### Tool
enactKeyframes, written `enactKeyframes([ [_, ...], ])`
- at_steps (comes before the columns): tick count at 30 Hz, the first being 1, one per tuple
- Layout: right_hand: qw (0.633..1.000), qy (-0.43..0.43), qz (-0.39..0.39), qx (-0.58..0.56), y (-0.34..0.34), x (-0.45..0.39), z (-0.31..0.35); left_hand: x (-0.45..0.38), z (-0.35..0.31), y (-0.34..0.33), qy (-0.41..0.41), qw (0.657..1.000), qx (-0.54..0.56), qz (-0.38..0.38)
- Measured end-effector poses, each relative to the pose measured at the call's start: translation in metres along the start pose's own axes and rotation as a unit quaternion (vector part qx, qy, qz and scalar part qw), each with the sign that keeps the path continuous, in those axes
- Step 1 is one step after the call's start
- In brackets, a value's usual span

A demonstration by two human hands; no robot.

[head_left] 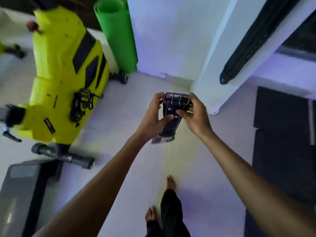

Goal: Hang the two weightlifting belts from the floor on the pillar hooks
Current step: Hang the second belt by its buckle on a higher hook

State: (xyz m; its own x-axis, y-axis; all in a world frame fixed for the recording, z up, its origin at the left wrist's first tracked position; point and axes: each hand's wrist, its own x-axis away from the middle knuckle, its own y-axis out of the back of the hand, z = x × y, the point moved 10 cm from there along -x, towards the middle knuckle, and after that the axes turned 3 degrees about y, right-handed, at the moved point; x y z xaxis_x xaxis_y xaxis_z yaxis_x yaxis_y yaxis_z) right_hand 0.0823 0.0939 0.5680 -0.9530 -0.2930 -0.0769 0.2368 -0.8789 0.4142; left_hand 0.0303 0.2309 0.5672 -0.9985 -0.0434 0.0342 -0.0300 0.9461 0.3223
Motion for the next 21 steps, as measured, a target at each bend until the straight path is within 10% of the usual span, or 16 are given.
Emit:
enactKeyframes([
  [11, 0.981, 0.161, -0.095, -0.057, 0.154, 0.05, 0.245, 0.031, -0.265, 0.043, -0.192, 0.981, 0.024, -0.031],
  [21, 0.953, 0.147, -0.2, -0.173, 0.329, 0.066, 0.331, 0.038, -0.48, 0.013, -0.268, 0.951, 0.146, -0.044],
])
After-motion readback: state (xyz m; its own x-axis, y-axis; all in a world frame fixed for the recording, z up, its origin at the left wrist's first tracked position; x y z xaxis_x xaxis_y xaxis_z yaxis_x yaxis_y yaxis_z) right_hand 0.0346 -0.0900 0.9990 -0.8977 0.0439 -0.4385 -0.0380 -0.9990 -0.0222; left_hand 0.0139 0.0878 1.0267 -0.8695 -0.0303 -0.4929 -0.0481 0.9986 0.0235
